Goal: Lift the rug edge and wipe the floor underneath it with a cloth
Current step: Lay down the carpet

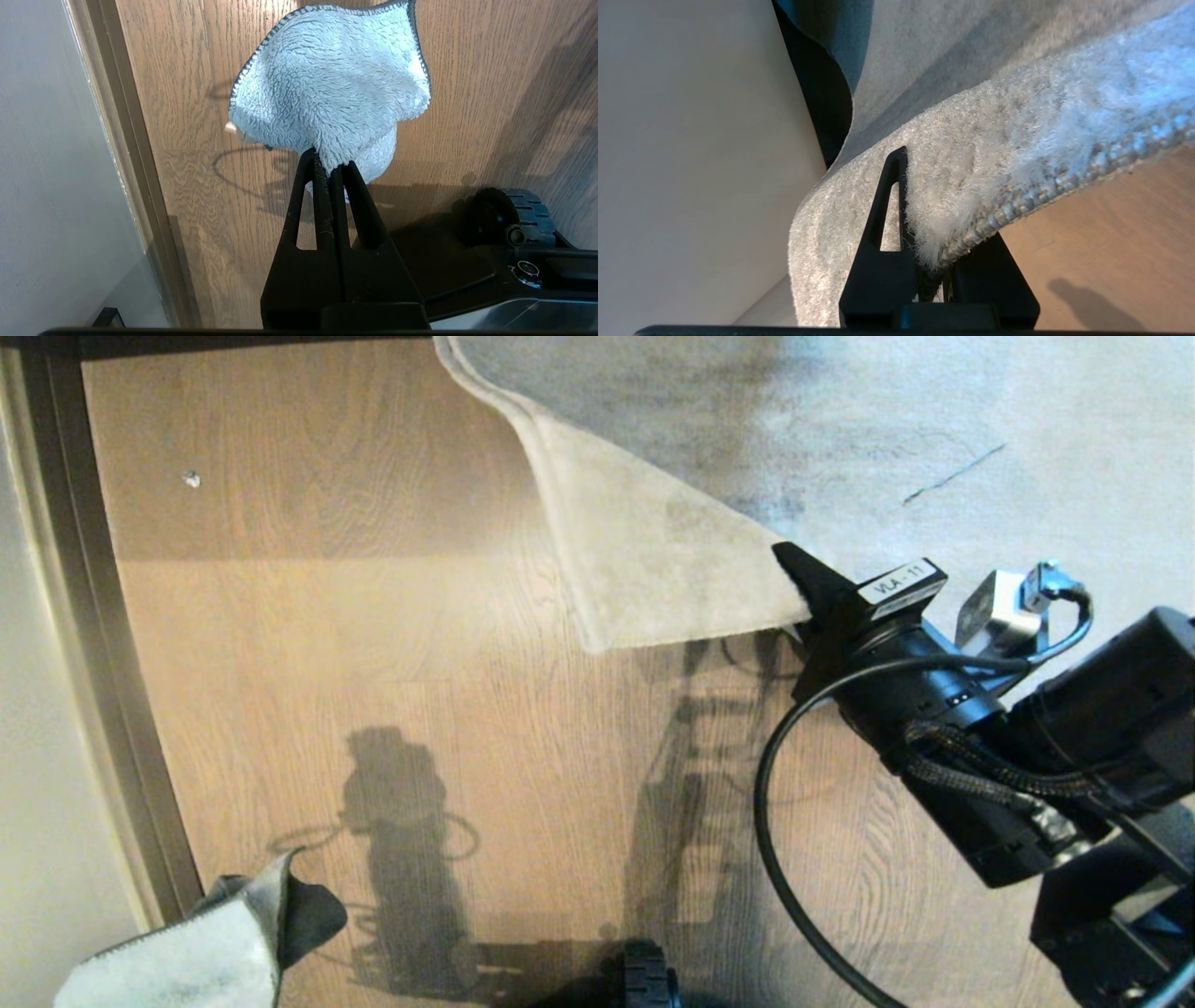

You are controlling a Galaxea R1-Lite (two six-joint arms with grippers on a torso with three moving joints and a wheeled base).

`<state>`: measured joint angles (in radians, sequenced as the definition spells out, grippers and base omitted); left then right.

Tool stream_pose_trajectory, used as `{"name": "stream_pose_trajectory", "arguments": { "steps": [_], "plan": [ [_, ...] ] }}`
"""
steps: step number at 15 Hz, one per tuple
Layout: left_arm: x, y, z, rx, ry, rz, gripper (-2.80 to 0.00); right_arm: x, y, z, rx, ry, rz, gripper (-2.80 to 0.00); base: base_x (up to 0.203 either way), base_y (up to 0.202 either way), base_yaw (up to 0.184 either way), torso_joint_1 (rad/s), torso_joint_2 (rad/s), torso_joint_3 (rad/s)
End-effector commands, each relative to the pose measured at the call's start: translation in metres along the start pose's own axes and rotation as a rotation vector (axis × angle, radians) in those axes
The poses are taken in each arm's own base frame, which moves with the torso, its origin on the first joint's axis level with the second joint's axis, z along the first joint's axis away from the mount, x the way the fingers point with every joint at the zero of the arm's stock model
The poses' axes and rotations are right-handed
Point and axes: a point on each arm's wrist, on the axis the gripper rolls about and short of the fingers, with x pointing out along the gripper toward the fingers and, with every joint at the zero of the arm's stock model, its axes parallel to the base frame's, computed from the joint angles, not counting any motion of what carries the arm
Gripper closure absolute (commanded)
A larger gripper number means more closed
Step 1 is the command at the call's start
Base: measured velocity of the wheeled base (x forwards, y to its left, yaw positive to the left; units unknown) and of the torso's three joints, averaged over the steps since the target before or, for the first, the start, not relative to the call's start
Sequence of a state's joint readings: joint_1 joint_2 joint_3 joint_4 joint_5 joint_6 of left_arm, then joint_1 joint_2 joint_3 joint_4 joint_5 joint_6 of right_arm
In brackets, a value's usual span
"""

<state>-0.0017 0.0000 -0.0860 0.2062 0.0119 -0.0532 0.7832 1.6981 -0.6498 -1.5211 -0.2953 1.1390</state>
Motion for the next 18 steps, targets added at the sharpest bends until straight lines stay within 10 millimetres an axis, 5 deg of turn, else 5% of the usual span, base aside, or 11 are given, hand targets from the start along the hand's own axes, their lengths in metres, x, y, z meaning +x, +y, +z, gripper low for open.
{"name": "stream_pose_trajectory", "arguments": {
  "steps": [1, 10, 11, 18],
  "plan": [
    [0.000, 0.000, 0.000, -0.001, 0.001, 0.001, 0.00, -0.002, 0.006, 0.001, 0.042, -0.013, 0.045, 0.00, 0.000, 0.000, 0.000, 0.000, 0.00, 0.000],
    [0.000, 0.000, 0.000, -0.001, 0.001, 0.001, 0.00, -0.009, -0.002, 0.000, 0.031, 0.032, 0.021, 0.00, 0.000, 0.000, 0.000, 0.000, 0.00, 0.000],
    [0.000, 0.000, 0.000, -0.001, 0.001, 0.001, 0.00, -0.009, 0.002, 0.000, 0.041, 0.034, 0.032, -2.80, 0.000, 0.000, 0.000, 0.000, 0.00, 0.000],
    [0.000, 0.000, 0.000, -0.001, 0.001, 0.001, 0.00, -0.017, -0.006, -0.012, 0.048, 0.089, -0.002, -2.80, 0.000, 0.000, 0.000, 0.000, 0.00, 0.000]
  ]
}}
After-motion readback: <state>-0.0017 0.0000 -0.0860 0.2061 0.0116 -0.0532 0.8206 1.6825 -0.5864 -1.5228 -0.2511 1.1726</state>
